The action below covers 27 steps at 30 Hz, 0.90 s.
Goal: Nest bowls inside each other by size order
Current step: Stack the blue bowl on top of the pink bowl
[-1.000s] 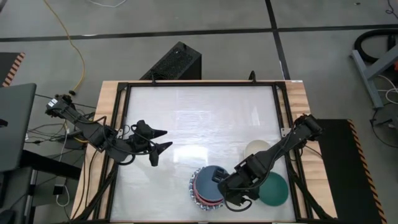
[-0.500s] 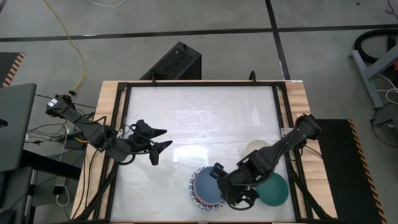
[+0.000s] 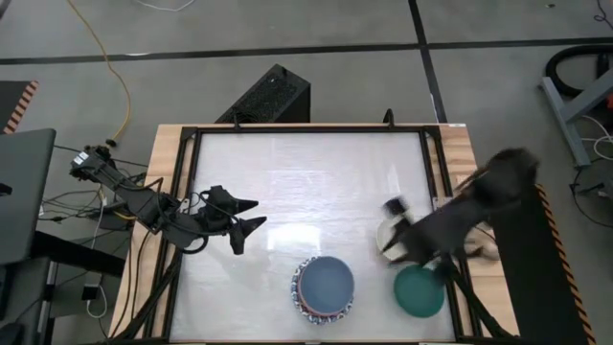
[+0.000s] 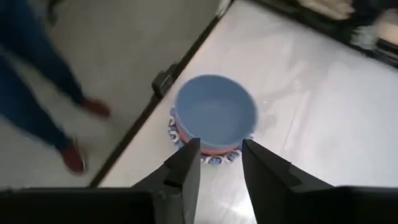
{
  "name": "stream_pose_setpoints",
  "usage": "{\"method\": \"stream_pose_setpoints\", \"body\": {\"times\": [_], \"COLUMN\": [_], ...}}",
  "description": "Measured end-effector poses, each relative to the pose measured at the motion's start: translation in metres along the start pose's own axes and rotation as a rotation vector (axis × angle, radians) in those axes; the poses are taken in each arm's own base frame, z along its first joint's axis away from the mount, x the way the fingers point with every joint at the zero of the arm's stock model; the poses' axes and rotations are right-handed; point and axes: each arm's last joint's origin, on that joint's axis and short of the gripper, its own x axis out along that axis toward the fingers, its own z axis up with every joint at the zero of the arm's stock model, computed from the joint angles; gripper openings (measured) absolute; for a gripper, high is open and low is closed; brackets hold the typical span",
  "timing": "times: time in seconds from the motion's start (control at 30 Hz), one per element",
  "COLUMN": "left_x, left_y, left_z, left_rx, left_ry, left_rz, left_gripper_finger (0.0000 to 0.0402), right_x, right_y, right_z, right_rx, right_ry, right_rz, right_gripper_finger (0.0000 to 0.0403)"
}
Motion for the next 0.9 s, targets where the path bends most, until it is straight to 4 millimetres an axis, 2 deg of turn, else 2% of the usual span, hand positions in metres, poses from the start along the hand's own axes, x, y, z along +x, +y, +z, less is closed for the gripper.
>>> {"method": "stream_pose_setpoints", "body": {"times": [0.1, 0.17, 0.27, 0.33, 0.4, 0.47, 0.63, 0.73, 0.9], "left_x": [0.000, 0.000, 0.000, 0.000, 0.000, 0.000, 0.000, 0.000, 0.000], "left_y": [-0.001, -0.002, -0.002, -0.002, -0.002, -0.002, -0.002, -0.002, -0.001], "left_z": [0.001, 0.001, 0.001, 0.001, 0.001, 0.001, 0.002, 0.002, 0.002], "left_rx": [-0.014, -0.021, -0.022, -0.024, -0.027, -0.027, -0.050, -0.048, -0.026], "left_ry": [0.007, 0.003, 0.002, 0.002, 0.002, 0.002, -0.001, -0.002, -0.021], "left_rz": [-0.024, -0.029, -0.029, -0.029, -0.029, -0.028, -0.024, -0.023, -0.001], "left_gripper_finger": [0.0255, 0.0255, 0.0255, 0.0255, 0.0255, 0.0255, 0.0255, 0.0255, 0.0255], "right_x": [-0.045, -0.067, -0.079, -0.077, -0.068, -0.053, -0.002, 0.033, 0.082], "right_y": [-0.006, -0.010, -0.012, -0.012, -0.011, -0.007, 0.010, 0.020, 0.029], "right_z": [-0.029, -0.052, -0.087, -0.110, -0.129, -0.139, -0.144, -0.151, -0.150], "right_rx": [0.134, 0.241, 0.399, 0.485, 0.553, 0.582, 0.519, 0.471, 0.416], "right_ry": [-0.079, -0.119, -0.130, -0.120, -0.108, -0.146, -0.320, -0.360, -0.421], "right_rz": [-0.062, -0.096, -0.129, -0.139, -0.134, -0.103, -0.041, -0.038, -0.076], "right_gripper_finger": [0.0127, 0.0123, 0.0121, 0.0121, 0.0121, 0.0121, 0.0121, 0.0120, 0.0120]}}
